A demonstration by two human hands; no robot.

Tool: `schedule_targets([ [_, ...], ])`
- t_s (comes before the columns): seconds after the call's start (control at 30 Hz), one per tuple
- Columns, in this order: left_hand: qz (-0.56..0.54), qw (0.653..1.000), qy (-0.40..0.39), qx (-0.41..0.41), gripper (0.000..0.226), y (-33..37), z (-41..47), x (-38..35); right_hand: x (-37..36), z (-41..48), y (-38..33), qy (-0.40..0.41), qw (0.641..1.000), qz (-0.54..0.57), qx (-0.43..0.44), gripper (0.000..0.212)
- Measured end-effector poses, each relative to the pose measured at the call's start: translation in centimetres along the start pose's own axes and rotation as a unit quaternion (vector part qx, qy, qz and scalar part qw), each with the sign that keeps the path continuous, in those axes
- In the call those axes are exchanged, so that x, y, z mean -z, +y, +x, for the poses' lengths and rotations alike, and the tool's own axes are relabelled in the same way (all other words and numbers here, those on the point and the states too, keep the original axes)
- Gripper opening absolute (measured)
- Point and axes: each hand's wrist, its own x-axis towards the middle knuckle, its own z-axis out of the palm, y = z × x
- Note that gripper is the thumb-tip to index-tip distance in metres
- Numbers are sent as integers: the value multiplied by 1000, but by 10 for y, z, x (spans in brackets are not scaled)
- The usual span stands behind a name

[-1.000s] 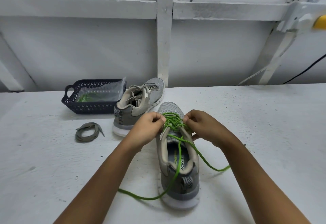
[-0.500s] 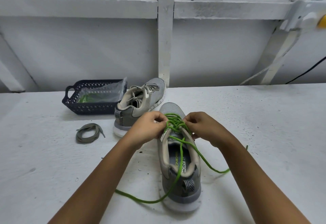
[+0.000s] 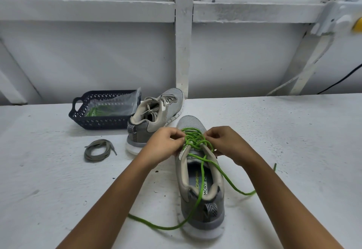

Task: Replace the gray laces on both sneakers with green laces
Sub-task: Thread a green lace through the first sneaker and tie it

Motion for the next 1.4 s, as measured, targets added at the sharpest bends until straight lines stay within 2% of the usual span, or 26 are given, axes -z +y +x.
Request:
schedule_targets([
  [0.17,16,1000,-25,-11,13,7,1,4,0,2,-4,-8,1000,-22,10,17],
  [0.37,-2,998,-64,3,24,11,6,5,-2,6,-5,-13,998,-67,10,18],
  [0.47,-4,999,-39,4,25,8,11,-1,-4,7,-4,7,997,-74,13,17],
  [0.57,-53,998,-10,19,27,4,13,-6,-6,7,-2,29,996,-79,22,14],
  [0.8,-82,996,10,23,26,-1,14,-9,-5,8,-2,27,998,-57,15,14],
  [0.9,-51,999,9,8,22,-4,14,-5,-2,7,-1,21,1000,-5,-4,17],
  [1.1,52,998,18,-37,14,-5,14,-1,-4,9,1,13,998,-55,8,12],
  [1.27,118,992,6,-51,12,-3,19,-4,-5,14,-2,-4,994,-110,18,18],
  [1.4,213,975,41,-46,9,-2,21,-8,-8,16,1,7,994,-104,20,13],
])
